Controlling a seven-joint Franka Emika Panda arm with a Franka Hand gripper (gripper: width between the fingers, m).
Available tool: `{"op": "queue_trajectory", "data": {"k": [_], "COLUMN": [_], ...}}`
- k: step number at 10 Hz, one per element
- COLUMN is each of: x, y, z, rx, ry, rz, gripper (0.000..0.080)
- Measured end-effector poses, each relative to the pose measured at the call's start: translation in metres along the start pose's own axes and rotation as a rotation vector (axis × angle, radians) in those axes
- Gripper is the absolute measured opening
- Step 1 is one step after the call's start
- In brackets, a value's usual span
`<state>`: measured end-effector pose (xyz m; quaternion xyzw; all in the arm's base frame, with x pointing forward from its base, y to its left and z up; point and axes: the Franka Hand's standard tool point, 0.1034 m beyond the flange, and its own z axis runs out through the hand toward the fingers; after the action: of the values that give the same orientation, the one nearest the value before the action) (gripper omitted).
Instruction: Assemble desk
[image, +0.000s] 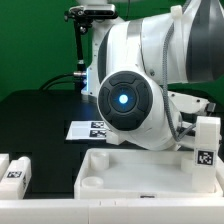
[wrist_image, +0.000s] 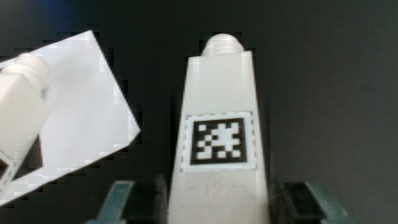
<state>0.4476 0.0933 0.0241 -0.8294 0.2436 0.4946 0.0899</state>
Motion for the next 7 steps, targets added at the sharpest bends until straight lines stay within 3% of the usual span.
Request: {"op": "queue_trajectory", "data": {"k": [1, 2, 3, 4, 5, 6, 7], "x": [-0.01, -0.022, -0.033, -0.045, -0.051, -0.046, -0.045], "y": [-0.001, 0.0, 0.0, 0.005, 0.012, 0.014, 0.009], "z": [-0.014, -0.033, -0.056, -0.085, -0.104, -0.106, -0.107], "rx": [0.006, 0.02, 0.035, 0.031, 0.006, -0.019, -0.007], "ry": [0.016, 0.032, 0.083, 0.171, 0.249, 0.301, 0.354], "rz": [-0.012, -0.022, -0.04, -0.073, -0.102, -0.115, -0.12], "gripper": [0.0205, 0.0077, 0.0077, 0.0014, 0.0004, 0.0004, 0.0001]}}
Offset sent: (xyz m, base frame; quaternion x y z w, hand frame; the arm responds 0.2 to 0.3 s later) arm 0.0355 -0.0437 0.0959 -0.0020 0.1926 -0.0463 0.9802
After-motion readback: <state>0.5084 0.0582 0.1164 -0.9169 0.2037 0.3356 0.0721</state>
